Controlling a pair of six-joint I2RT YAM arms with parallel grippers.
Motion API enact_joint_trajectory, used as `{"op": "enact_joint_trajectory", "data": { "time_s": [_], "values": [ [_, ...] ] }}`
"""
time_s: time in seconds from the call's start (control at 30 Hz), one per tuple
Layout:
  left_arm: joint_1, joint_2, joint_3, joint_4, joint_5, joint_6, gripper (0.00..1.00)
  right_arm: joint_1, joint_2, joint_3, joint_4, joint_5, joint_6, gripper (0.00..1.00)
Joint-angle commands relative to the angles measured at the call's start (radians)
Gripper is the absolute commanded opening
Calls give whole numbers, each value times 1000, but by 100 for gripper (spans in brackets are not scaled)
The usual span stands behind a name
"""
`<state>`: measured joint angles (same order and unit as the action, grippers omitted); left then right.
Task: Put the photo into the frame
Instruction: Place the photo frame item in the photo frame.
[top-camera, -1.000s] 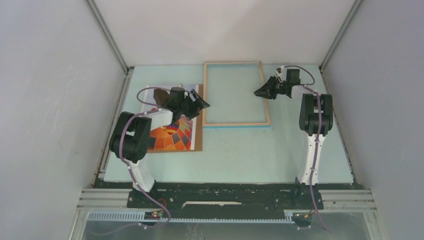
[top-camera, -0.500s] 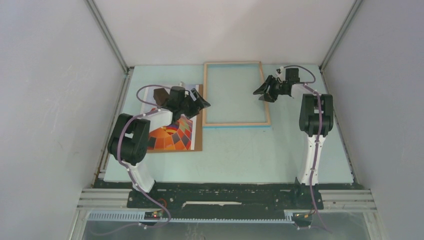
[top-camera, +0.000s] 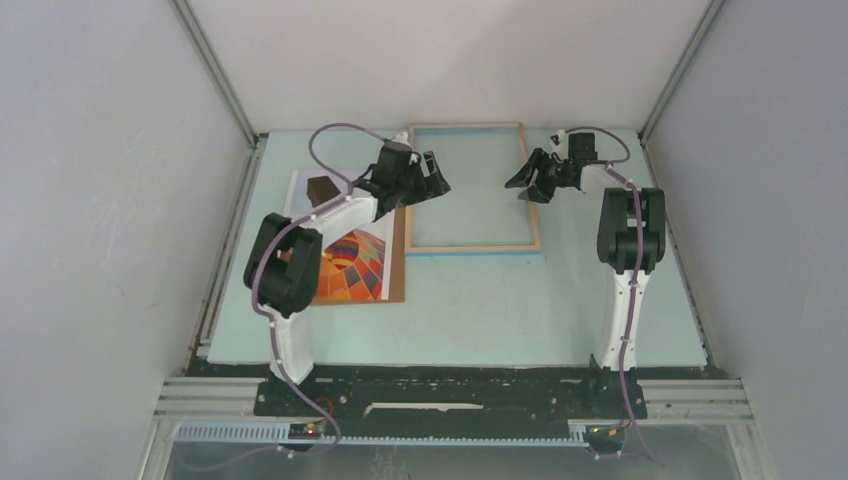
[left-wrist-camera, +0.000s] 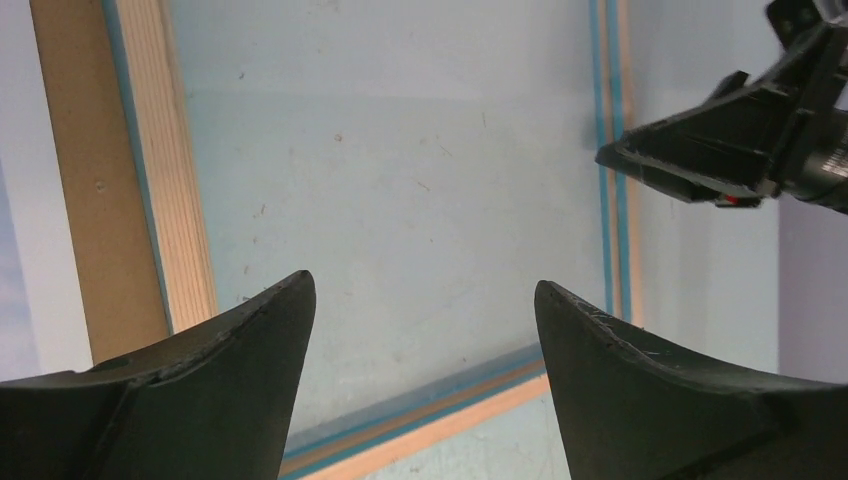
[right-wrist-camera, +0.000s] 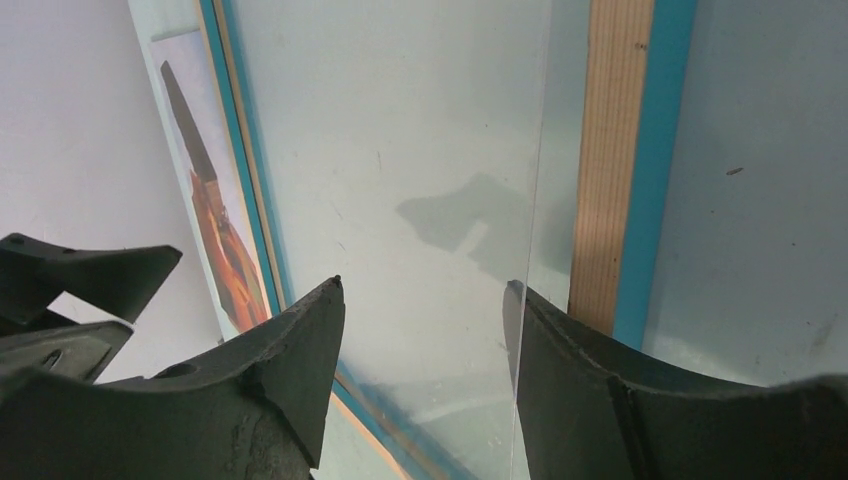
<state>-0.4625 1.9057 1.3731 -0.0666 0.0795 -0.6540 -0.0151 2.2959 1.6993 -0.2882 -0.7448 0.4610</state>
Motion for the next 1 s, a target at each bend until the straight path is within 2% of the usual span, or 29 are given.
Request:
{"op": "enact_joint_trajectory", "data": {
  "time_s": [0.0, 0.27, 0.67, 0.97],
  "values": [
    [-5, 84, 114, -103, -76, 52, 88, 12, -73, 48, -6, 2, -29, 68],
    [-13, 137, 158, -118, -76, 78, 88, 43, -96, 48, -44, 58, -63, 68],
    [-18, 52, 119, -115, -63, 85, 89, 81, -120, 131, -240, 272, -152, 73],
    [-18, 10, 101, -95, -43, 79, 90, 97, -130, 148, -282, 339, -175, 76]
  ]
}}
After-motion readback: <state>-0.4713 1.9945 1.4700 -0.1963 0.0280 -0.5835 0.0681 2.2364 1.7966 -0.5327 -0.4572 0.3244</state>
